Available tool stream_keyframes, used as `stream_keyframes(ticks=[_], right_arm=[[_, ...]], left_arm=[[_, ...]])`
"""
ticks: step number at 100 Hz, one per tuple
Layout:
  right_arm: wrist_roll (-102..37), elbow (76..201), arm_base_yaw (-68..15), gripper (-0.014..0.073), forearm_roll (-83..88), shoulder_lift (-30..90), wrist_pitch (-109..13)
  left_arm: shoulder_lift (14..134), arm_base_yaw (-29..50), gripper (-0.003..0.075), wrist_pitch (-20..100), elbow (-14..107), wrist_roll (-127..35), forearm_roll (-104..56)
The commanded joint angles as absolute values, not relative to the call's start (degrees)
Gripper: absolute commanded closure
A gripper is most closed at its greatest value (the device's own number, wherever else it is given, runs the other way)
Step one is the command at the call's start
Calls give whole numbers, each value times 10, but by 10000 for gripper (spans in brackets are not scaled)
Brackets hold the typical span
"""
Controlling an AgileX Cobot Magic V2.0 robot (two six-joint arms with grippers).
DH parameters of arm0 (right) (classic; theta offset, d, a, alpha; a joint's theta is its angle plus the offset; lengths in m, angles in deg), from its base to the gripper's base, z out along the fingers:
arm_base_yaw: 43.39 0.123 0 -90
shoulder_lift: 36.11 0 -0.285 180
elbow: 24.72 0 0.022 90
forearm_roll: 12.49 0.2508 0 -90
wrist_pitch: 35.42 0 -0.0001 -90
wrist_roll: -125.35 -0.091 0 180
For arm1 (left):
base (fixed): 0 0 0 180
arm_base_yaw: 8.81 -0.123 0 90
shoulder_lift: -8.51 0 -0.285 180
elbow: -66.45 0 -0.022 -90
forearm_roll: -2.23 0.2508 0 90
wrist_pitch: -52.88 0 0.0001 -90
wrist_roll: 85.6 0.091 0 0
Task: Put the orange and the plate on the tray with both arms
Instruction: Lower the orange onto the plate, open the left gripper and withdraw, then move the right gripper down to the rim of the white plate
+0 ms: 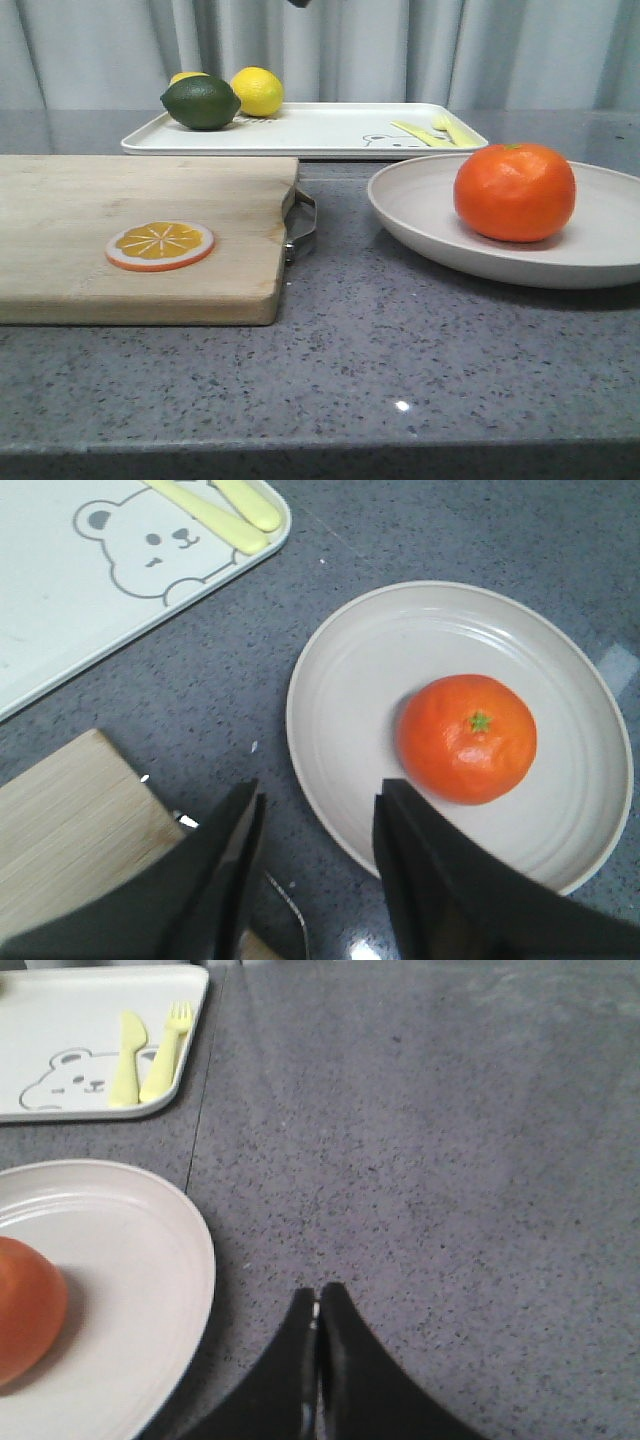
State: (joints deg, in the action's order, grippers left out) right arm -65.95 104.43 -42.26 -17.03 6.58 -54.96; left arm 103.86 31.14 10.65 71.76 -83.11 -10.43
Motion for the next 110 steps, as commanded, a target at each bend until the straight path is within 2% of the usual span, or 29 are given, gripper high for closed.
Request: stream_keyframes(ticks=[1, 26, 33, 40, 52, 62, 86, 110], right_arm=[[-657, 1085, -412, 656, -179, 106, -540], [-641, 1177, -377, 652, -179, 238, -632], [-636, 1207, -364, 617, -178, 271, -659], [-636, 1237, -354, 531, -177, 301, -682], [-636, 1280, -349, 314, -166, 345, -709], [-636, 1317, -349, 225, -149, 379, -741], [-611, 1385, -349, 227, -96, 450, -807], [-594, 1408, -349, 227, -67, 507, -828]], left_arm=[[976, 300, 470, 148, 692, -832, -108], [858, 277, 470, 187, 570, -833, -108], [826, 273, 470, 187, 543, -833, -108], [796, 273, 470, 181, 518, -833, -102], [745, 273, 470, 170, 480, -833, -99], [702, 273, 470, 170, 455, -838, -99], [641, 273, 471, 170, 419, -853, -95], [631, 273, 471, 152, 403, -853, -95]])
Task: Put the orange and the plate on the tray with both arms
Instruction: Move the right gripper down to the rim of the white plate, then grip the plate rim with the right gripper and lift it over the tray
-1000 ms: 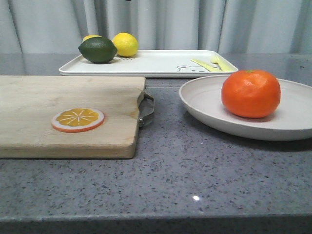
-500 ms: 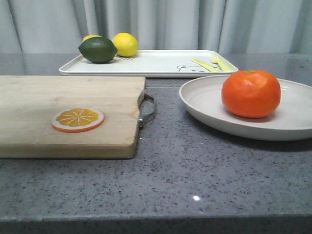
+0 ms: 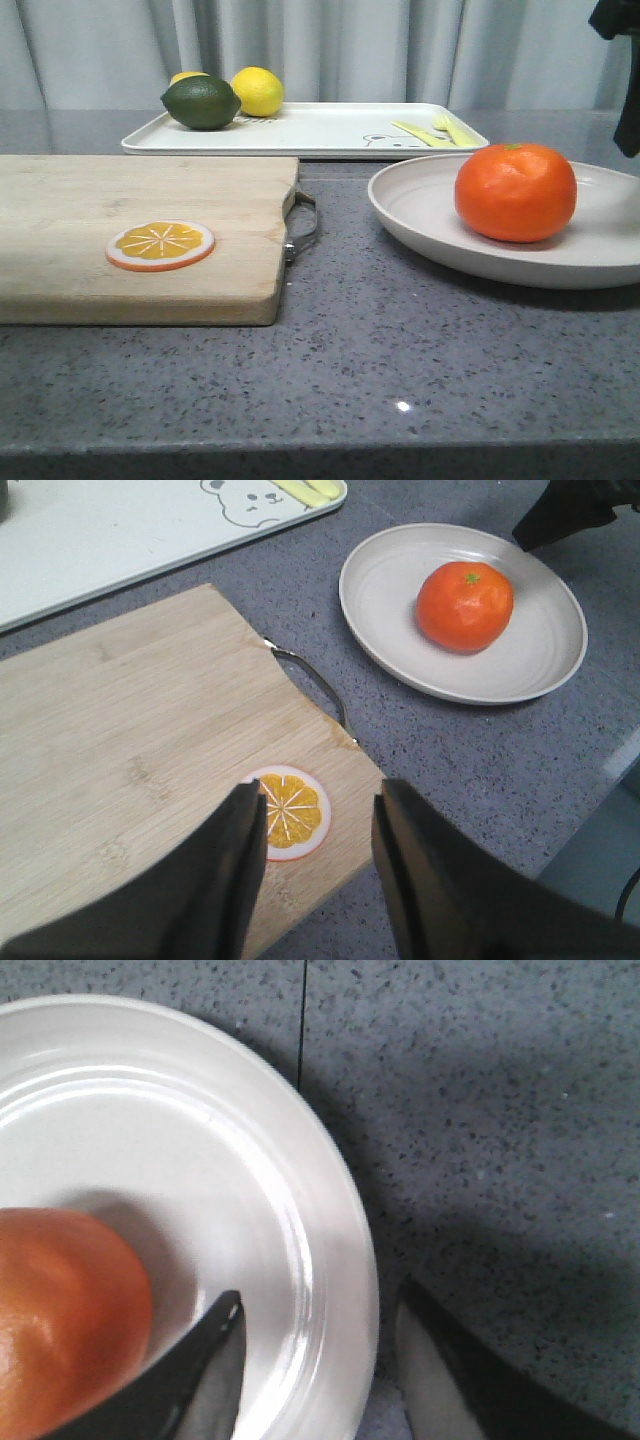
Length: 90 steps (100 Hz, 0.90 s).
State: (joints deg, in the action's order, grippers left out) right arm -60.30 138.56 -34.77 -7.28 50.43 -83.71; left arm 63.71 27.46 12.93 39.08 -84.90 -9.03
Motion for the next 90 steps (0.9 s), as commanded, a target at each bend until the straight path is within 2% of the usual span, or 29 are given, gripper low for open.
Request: stream_keyframes(ticks=[1, 55, 65, 90], right_arm=[[-594, 1408, -349, 227, -67, 509, -828], [-594, 1409, -349, 233, -67, 556, -826], [-594, 1409, -349, 303, -67, 556, -826], [-597, 1409, -349, 567, -67, 556, -826]], left_arm=[[631, 273, 471, 152, 403, -856, -95], [631, 273, 471, 148, 403, -853, -95], [631, 273, 471, 148, 403, -853, -95], [631, 273, 471, 148, 403, -853, -95]])
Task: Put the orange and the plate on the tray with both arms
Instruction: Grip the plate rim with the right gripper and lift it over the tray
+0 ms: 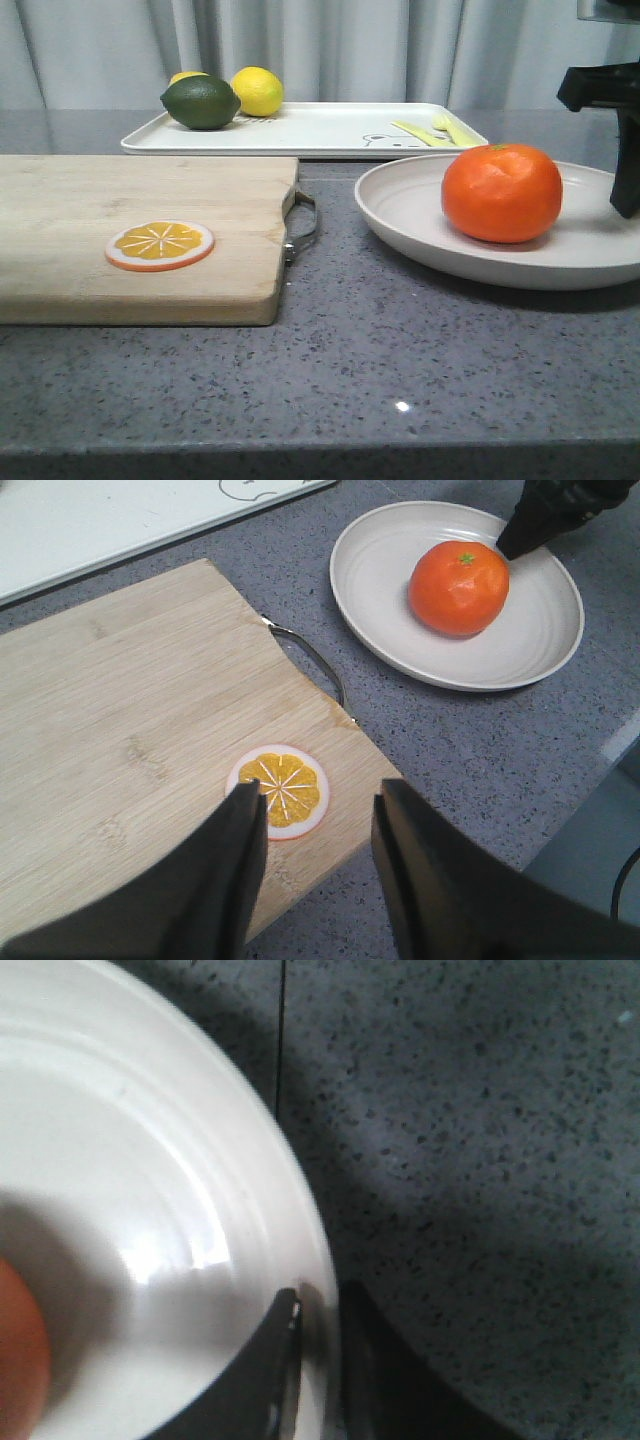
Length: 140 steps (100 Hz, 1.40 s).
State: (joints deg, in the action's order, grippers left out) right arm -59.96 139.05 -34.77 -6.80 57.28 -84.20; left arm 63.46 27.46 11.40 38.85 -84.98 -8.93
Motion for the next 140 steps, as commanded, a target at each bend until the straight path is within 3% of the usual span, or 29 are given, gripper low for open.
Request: stream_keyframes(ticks=[1, 18, 42, 67, 140], right_arm=[[-597, 1409, -349, 578, -67, 556, -826], [-604, 1409, -349, 667, -67, 556, -823], [-614, 1413, -368, 666, -13, 547, -777], [-525, 1482, -390, 666, 90, 571, -804], [-542, 2000, -353, 664, 102, 895, -977]], left_arm=[[631, 273, 471, 148, 403, -853, -95], [631, 273, 471, 148, 403, -853, -98], [631, 273, 471, 148, 403, -853, -99], [631, 273, 471, 148, 403, -856, -99], [631, 273, 471, 152, 403, -856, -111]])
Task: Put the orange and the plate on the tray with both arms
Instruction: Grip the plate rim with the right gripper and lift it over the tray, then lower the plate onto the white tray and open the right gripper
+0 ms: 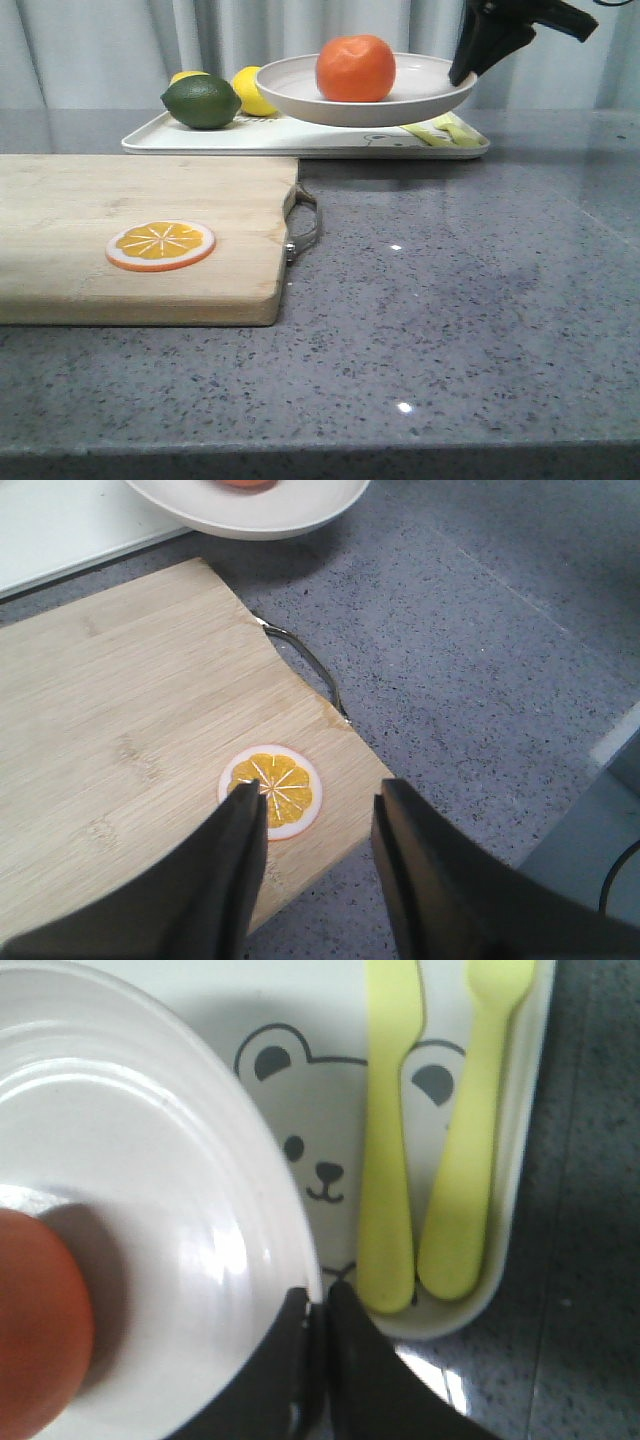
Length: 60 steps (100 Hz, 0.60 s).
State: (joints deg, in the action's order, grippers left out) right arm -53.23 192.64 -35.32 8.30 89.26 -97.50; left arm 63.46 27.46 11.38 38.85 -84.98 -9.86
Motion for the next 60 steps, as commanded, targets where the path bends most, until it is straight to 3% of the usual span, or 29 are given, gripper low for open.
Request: stream_keyframes(ticks=[1, 30, 60], right_arm=[[-546, 2005, -353, 664, 102, 898, -980], [-552, 2152, -353, 664, 114, 995, -985], [-561, 2188, -352, 664, 130, 1041, -945]], left_arm=[[631, 273, 471, 152, 403, -856, -111], [632, 273, 471, 153, 403, -856, -111], [632, 273, 471, 162, 403, -853, -111]])
